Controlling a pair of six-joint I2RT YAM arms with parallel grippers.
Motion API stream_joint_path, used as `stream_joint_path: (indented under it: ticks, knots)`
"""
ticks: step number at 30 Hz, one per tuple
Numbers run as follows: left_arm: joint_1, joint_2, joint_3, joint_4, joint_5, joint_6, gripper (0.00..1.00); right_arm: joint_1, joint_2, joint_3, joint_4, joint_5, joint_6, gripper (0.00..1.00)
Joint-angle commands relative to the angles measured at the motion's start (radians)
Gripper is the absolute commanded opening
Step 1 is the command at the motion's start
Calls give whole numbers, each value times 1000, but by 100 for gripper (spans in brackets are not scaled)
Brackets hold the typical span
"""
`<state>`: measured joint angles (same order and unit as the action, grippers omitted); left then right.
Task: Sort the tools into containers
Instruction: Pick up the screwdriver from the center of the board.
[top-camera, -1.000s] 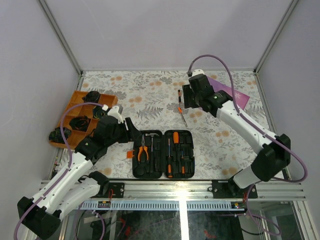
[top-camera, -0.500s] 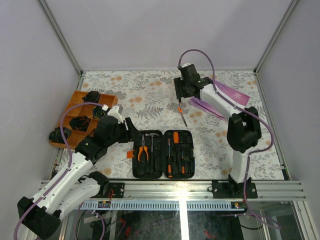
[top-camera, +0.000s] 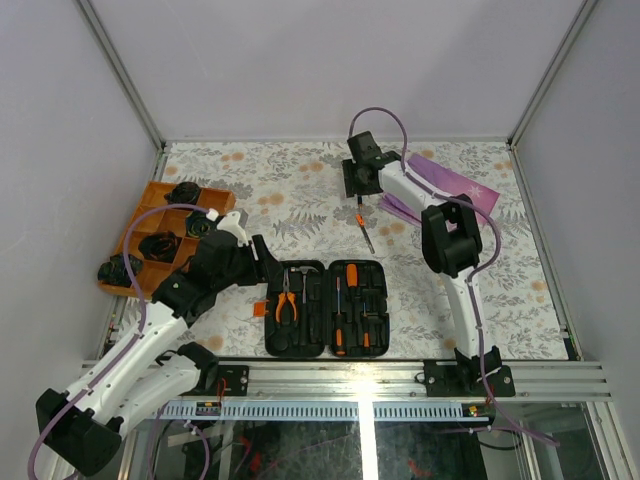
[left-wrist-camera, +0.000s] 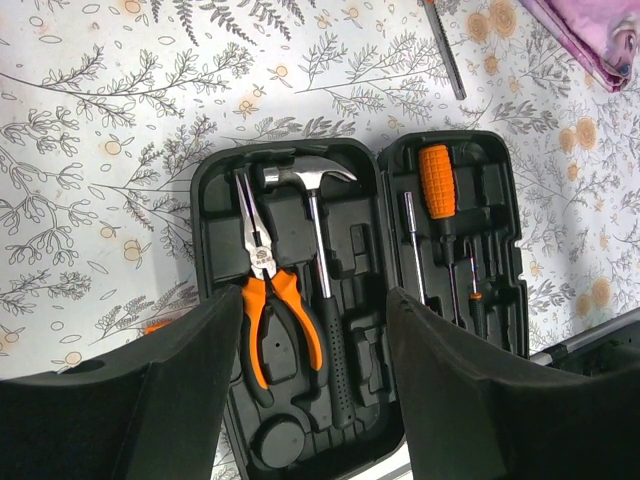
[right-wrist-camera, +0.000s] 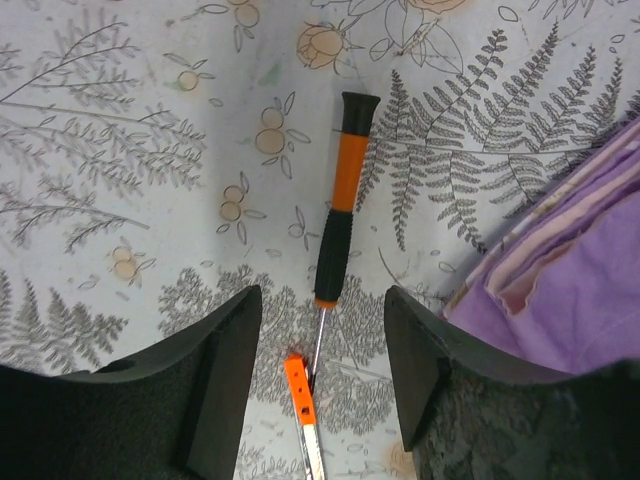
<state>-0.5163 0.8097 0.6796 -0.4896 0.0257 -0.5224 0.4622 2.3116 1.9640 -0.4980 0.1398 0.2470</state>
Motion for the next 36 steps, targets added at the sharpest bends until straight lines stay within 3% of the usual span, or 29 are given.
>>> stream_joint_path:
  ticks: [1,14,21,30,36]
  knots:
    - [-5,0,42,-4,-2,5,59,-23,59,110,-73,-4,30,58]
    - [-7,10,44,-4,18,5,59,-41,176,201,-136,-71,43,45]
    - [-7,15,46,-6,19,9,59,-40,175,204,-165,-78,28,21]
    - [-7,-2,48,-5,24,7,60,-46,5,169,-105,-39,-9,1]
    - [-8,-16,47,-5,14,1,60,-47,-221,-89,76,-124,-16,0]
